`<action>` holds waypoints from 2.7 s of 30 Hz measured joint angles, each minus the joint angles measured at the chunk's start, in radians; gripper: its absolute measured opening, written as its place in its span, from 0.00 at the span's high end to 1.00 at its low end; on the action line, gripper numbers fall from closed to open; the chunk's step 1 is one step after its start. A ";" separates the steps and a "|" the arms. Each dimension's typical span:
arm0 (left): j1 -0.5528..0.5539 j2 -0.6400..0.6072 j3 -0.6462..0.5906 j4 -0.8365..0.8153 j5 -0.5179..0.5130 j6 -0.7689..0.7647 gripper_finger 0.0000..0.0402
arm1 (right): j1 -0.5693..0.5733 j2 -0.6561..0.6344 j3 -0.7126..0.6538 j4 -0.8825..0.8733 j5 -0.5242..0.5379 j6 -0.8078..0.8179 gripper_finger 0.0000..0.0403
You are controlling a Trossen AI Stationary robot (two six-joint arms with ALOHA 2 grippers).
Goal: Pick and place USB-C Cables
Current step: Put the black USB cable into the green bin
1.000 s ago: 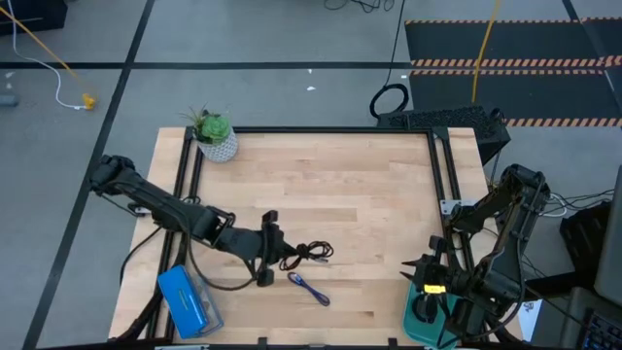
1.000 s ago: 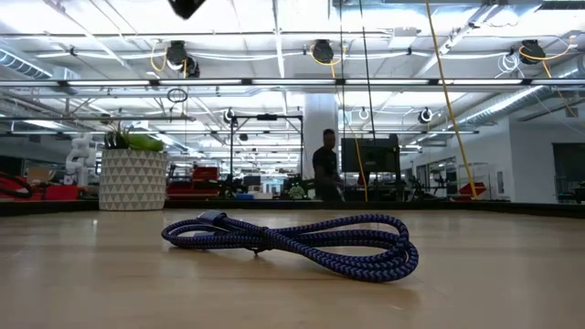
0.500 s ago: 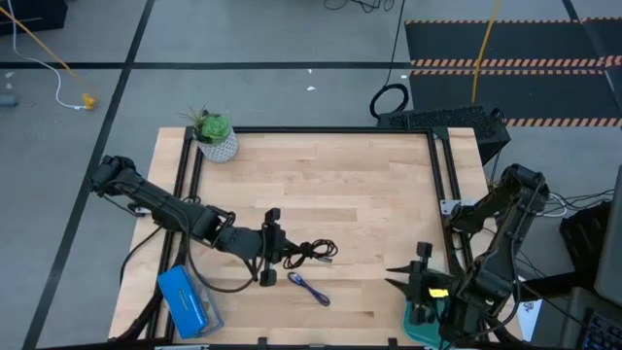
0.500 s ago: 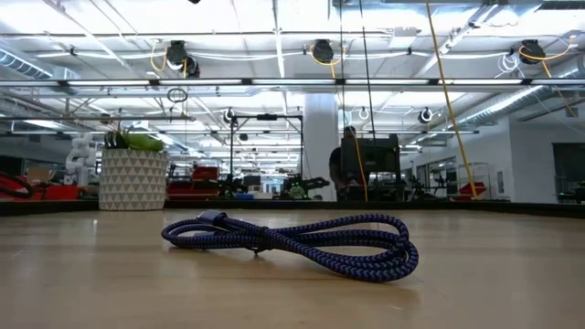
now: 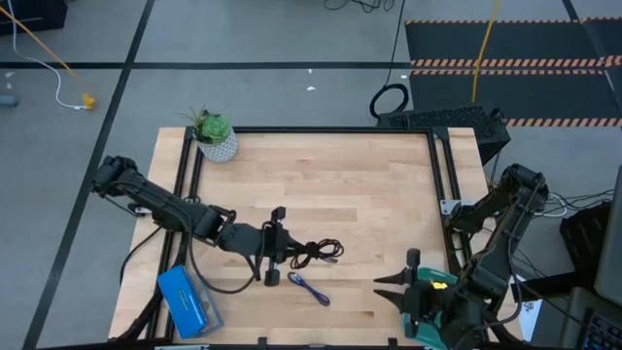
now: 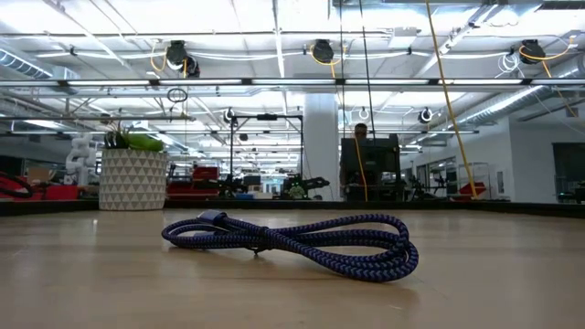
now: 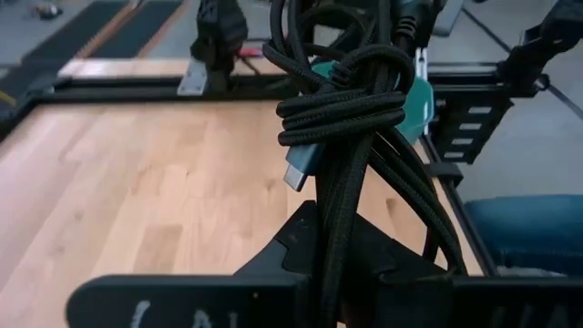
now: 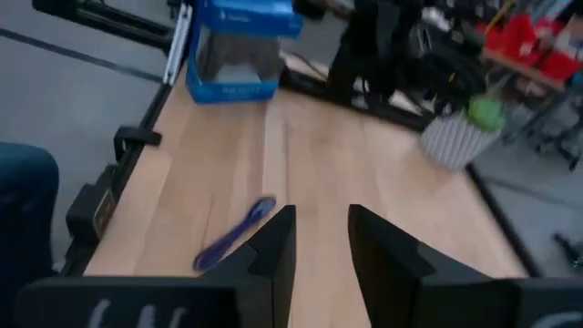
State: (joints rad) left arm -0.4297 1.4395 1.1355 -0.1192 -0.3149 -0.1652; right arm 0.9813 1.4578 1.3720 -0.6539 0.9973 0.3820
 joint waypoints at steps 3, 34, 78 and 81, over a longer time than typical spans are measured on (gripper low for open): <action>0.000 0.014 0.000 0.042 0.024 0.071 0.94 | 0.000 0.000 0.000 0.070 0.001 -0.099 0.70; 0.038 0.179 0.000 0.353 0.245 0.190 0.94 | -0.053 0.148 0.000 0.534 0.133 -1.056 0.36; 0.038 0.178 0.000 0.263 0.266 0.186 0.94 | -0.125 0.198 -0.105 0.698 0.205 -1.239 0.67; 0.038 0.178 0.000 0.265 0.266 0.183 0.94 | -0.124 0.198 -0.105 0.707 0.201 -1.238 0.74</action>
State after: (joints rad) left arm -0.3921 1.6176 1.1351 0.1457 -0.0490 0.0183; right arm 0.8574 1.6554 1.2675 0.0532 1.1988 -0.8562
